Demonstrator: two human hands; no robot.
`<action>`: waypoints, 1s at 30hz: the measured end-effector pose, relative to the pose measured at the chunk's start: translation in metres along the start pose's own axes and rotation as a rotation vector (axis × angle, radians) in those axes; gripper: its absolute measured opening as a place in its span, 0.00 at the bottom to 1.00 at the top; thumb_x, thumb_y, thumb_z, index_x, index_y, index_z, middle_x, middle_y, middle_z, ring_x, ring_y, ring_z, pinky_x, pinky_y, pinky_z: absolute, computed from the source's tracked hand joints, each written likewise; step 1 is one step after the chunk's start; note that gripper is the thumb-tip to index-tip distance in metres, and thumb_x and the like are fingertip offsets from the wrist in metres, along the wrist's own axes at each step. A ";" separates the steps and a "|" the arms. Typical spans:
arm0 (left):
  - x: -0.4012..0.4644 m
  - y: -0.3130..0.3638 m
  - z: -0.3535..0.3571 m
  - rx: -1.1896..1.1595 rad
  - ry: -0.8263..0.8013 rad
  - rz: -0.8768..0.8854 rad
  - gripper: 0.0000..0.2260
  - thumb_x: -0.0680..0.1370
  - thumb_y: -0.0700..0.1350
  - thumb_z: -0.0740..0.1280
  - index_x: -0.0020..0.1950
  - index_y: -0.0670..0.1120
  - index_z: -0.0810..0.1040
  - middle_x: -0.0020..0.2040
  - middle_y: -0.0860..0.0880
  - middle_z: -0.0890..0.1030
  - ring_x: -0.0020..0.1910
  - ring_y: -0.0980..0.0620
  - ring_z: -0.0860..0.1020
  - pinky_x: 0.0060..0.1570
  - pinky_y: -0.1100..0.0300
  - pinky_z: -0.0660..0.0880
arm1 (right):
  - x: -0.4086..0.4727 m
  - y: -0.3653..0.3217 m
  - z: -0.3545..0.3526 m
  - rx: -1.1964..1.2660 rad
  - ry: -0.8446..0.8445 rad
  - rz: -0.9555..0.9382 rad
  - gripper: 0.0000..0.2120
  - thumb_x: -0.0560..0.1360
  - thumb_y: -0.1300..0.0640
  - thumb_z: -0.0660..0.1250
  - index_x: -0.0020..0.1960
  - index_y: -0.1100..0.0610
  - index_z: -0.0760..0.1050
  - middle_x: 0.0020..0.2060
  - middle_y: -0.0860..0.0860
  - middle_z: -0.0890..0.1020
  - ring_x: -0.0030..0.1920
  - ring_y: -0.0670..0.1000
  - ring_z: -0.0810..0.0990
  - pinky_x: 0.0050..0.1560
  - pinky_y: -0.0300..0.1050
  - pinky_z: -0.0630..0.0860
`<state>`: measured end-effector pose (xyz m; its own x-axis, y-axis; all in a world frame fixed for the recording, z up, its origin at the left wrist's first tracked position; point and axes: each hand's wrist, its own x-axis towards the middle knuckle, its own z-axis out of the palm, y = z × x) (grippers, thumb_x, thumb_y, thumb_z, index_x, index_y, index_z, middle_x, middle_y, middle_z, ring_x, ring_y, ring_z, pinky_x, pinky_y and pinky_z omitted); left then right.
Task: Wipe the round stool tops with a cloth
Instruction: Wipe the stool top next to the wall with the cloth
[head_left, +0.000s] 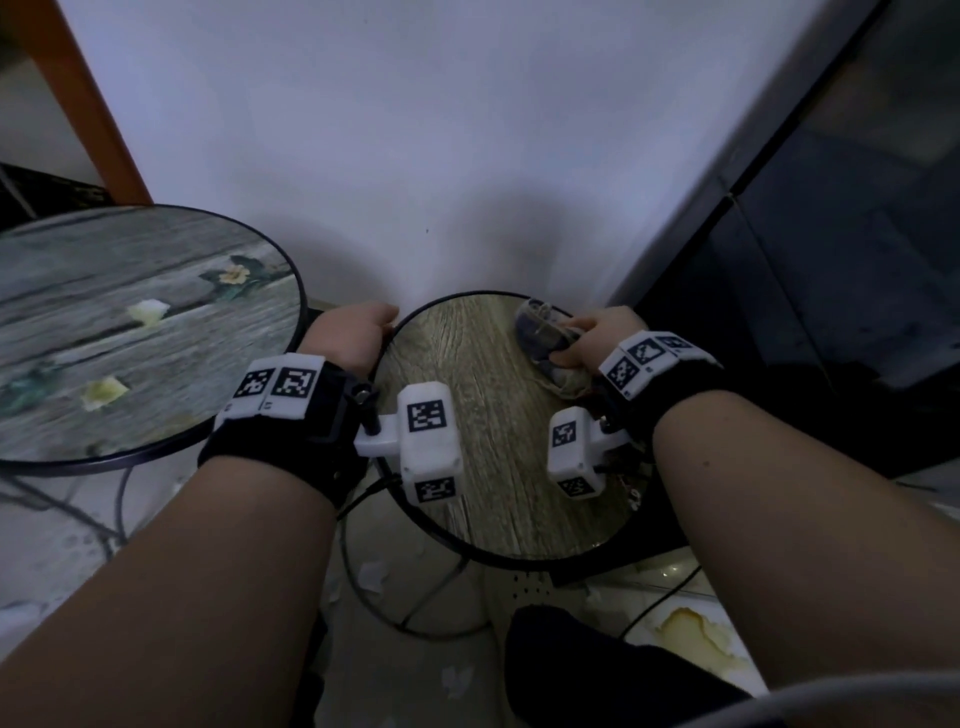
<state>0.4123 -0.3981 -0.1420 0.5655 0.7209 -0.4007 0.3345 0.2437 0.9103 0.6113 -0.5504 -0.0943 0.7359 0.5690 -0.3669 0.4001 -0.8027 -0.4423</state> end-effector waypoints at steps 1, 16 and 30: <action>-0.002 0.001 0.000 0.010 -0.004 0.017 0.06 0.70 0.53 0.61 0.35 0.53 0.72 0.55 0.43 0.77 0.38 0.56 0.70 0.54 0.53 0.66 | -0.002 0.002 0.001 0.033 -0.005 0.009 0.22 0.69 0.63 0.73 0.62 0.56 0.78 0.49 0.51 0.80 0.49 0.47 0.75 0.47 0.38 0.69; -0.038 0.005 0.045 0.068 -0.038 0.080 0.11 0.77 0.39 0.61 0.36 0.47 0.74 0.38 0.46 0.78 0.34 0.49 0.74 0.37 0.59 0.69 | -0.049 0.040 0.011 0.173 0.036 0.053 0.22 0.68 0.65 0.74 0.61 0.57 0.78 0.52 0.53 0.82 0.50 0.47 0.76 0.53 0.39 0.71; -0.066 -0.014 0.061 0.392 0.044 0.239 0.09 0.76 0.43 0.66 0.54 0.45 0.81 0.48 0.48 0.79 0.49 0.50 0.77 0.47 0.63 0.69 | -0.086 0.057 0.013 0.134 0.003 0.052 0.21 0.69 0.63 0.73 0.62 0.57 0.78 0.55 0.52 0.81 0.53 0.49 0.76 0.50 0.38 0.69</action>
<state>0.4161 -0.4891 -0.1345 0.6315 0.7562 -0.1717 0.4635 -0.1906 0.8653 0.5639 -0.6427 -0.0988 0.7556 0.5265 -0.3896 0.2853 -0.8000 -0.5278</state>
